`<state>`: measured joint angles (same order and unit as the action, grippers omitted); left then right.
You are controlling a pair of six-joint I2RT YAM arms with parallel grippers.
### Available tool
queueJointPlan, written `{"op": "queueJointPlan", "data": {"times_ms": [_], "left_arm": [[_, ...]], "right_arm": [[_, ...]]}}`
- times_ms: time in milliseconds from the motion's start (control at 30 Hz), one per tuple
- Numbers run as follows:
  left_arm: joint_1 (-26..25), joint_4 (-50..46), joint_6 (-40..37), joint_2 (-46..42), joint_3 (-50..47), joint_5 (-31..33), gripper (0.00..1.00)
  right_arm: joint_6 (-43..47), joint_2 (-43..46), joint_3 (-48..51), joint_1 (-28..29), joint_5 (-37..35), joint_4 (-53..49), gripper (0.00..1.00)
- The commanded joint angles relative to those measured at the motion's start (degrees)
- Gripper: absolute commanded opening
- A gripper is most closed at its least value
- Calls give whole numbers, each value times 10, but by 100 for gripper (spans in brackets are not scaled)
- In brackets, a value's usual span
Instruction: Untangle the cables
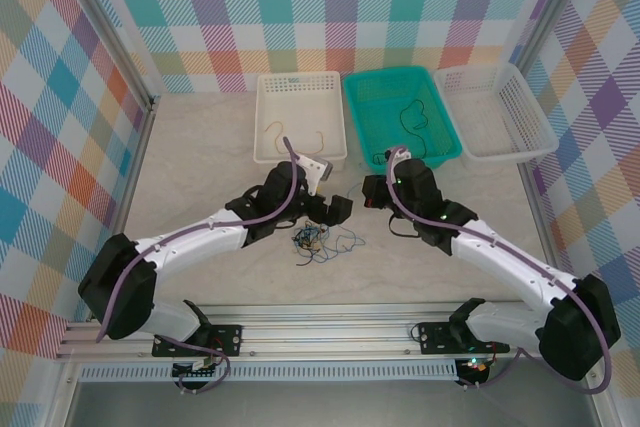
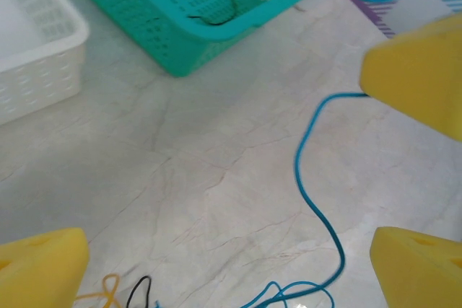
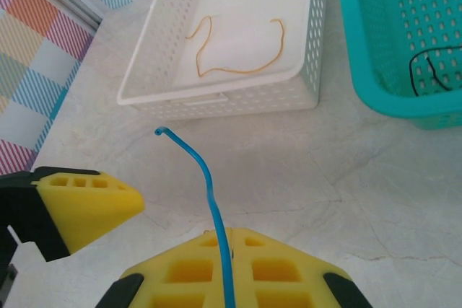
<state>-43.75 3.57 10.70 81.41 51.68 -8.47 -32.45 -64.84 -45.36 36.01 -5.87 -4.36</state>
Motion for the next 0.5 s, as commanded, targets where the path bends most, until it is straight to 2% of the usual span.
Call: {"op": "queueJointPlan", "data": {"times_ms": [0, 67, 300, 467], "left_arm": [[2, 45, -49, 16, 26, -76, 100], [2, 48, -61, 28, 39, -92, 100], [3, 73, -63, 65, 71, -87, 98], [4, 73, -48, 84, 94, -73, 80]], "right_arm": [[32, 14, -22, -24, 64, 8, 0], [43, 20, -33, -32, 82, 2, 0], [57, 34, -65, -49, 145, -16, 0], [51, 42, -68, -52, 155, -13, 0]]}}
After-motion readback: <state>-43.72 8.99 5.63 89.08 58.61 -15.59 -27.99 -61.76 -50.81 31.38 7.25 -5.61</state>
